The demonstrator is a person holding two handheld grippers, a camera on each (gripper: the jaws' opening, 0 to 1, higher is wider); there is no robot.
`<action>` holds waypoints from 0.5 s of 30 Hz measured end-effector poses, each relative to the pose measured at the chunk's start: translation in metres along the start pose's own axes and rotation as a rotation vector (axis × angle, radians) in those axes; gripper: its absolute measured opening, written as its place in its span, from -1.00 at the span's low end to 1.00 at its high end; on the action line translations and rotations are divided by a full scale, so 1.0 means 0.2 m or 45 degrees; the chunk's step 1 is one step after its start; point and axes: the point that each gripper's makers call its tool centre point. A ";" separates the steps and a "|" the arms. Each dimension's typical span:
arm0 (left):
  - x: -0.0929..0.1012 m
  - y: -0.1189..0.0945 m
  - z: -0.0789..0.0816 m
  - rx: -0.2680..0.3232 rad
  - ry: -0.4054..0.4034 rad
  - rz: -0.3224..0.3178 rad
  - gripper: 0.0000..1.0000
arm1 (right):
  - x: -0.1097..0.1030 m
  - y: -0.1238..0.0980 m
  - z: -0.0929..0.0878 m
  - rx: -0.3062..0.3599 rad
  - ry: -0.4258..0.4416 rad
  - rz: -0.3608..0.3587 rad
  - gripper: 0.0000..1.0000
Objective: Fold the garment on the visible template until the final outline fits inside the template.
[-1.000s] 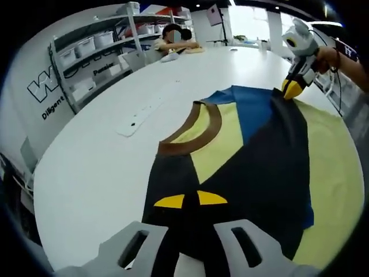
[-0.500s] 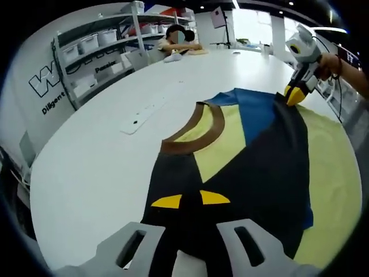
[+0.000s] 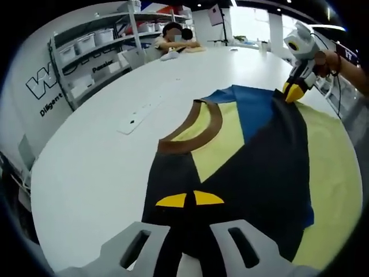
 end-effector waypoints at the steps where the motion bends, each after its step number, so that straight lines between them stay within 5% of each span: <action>1: 0.00 0.00 0.00 0.000 0.001 0.000 -0.94 | 0.00 0.00 0.00 -0.001 0.000 0.000 -0.87; 15: -0.01 -0.01 0.00 0.039 -0.033 0.014 -0.95 | 0.01 -0.02 0.03 0.038 -0.013 -0.002 -1.00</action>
Point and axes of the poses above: the point that each gripper's makers call its tool centre point, and the gripper's own axes: y roughly forward along the fingers, x roughly to its right, z roughly out of its top, and after that the axes turned 6 degrees about -z, right-handed
